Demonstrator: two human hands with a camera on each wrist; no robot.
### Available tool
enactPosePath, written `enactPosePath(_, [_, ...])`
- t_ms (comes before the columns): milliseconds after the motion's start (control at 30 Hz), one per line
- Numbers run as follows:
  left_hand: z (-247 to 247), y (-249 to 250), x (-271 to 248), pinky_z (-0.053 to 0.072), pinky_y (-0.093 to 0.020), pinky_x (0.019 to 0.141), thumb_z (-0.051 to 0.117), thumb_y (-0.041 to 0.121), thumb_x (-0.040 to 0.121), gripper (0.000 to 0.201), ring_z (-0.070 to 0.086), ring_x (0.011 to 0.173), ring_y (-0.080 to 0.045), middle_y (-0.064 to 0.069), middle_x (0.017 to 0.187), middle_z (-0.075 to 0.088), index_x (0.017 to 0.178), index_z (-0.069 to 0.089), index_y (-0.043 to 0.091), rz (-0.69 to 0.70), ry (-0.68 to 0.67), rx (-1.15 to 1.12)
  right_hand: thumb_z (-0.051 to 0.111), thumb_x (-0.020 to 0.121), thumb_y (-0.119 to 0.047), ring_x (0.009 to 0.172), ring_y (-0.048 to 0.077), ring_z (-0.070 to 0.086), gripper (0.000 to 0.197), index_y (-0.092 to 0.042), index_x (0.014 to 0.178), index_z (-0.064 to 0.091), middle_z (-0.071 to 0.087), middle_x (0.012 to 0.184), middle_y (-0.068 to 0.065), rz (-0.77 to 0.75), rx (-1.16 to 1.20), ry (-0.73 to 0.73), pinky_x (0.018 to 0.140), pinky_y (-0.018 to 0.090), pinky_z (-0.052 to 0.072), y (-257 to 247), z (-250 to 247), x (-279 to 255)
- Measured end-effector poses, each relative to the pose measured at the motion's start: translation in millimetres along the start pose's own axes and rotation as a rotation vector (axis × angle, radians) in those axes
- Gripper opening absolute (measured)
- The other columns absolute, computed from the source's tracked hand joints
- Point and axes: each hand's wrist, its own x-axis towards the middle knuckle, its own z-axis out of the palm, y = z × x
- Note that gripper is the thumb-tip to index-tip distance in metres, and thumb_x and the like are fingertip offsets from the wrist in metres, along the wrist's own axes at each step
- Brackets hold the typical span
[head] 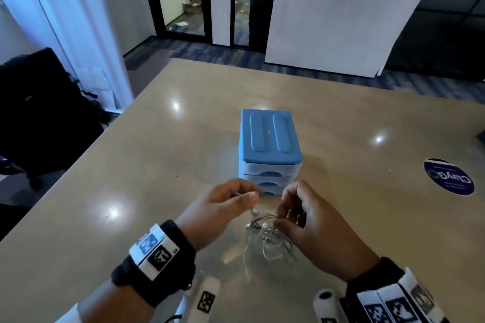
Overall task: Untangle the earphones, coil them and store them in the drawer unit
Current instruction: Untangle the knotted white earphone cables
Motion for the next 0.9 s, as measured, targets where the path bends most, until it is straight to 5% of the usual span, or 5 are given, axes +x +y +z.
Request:
enactPosePath(167, [15.0, 1.9, 0.6, 0.056, -0.024, 0.074, 0.081, 0.038, 0.077, 0.015, 0.066, 0.076, -0.001, 0.011, 0.084, 0.07, 0.085, 0.073, 0.028, 0.186, 0.086, 0.42, 0.078, 0.088, -0.026, 0.062, 0.007, 0.053, 0.037, -0.032, 0.089, 0.042, 0.065, 0.084, -0.004, -0.116, -0.01, 0.067, 0.062, 0.031, 0.05, -11.2, -4.5, -8.5])
enactPosePath(433, [6.7, 0.6, -2.5, 0.059, -0.038, 0.085, 0.084, 0.033, 0.07, 0.037, 0.073, 0.087, -0.017, 0.007, 0.1, 0.073, 0.104, 0.069, 0.033, -0.004, 0.051, 0.113, 0.071, 0.086, 0.003, 0.076, 0.021, 0.06, 0.047, -0.039, 0.083, 0.048, 0.062, 0.087, 0.003, -0.13, 0.129, 0.133, 0.075, 0.043, 0.054, -19.9, -15.7, -12.0])
enactPosePath(567, [9.5, 3.9, -5.1, 0.056, -0.032, 0.071, 0.079, 0.007, 0.081, 0.018, 0.064, 0.07, -0.017, -0.011, 0.088, 0.074, 0.094, 0.072, 0.017, -0.075, -0.001, -0.032, 0.067, 0.088, 0.011, 0.08, 0.019, 0.059, 0.046, -0.033, 0.084, 0.052, 0.062, 0.087, 0.002, -0.126, 0.295, 0.185, 0.08, 0.039, 0.052, -14.0, -19.6, -11.2])
enactPosePath(733, [10.8, 12.7, -9.9, 0.056, -0.029, 0.067, 0.071, 0.004, 0.086, 0.018, 0.065, 0.07, -0.014, -0.006, 0.079, 0.072, 0.081, 0.073, 0.021, 0.003, 0.038, -0.068, 0.068, 0.09, 0.007, 0.075, 0.033, 0.055, 0.035, -0.026, 0.083, 0.059, 0.06, 0.081, 0.006, -0.147, 0.271, 0.197, 0.071, 0.048, 0.049, -11.0, -22.0, -11.7])
enactPosePath(900, [4.2, 25.4, -11.5, 0.058, -0.037, 0.063, 0.054, 0.006, 0.097, 0.007, 0.062, 0.071, -0.021, -0.013, 0.09, 0.069, 0.095, 0.06, 0.008, -0.026, 0.077, -0.348, 0.07, 0.089, 0.005, 0.071, 0.014, 0.061, 0.034, -0.03, 0.089, 0.07, 0.068, 0.079, 0.0, -0.147, 0.238, 0.195, 0.071, 0.034, 0.053, -14.1, -21.4, -11.5])
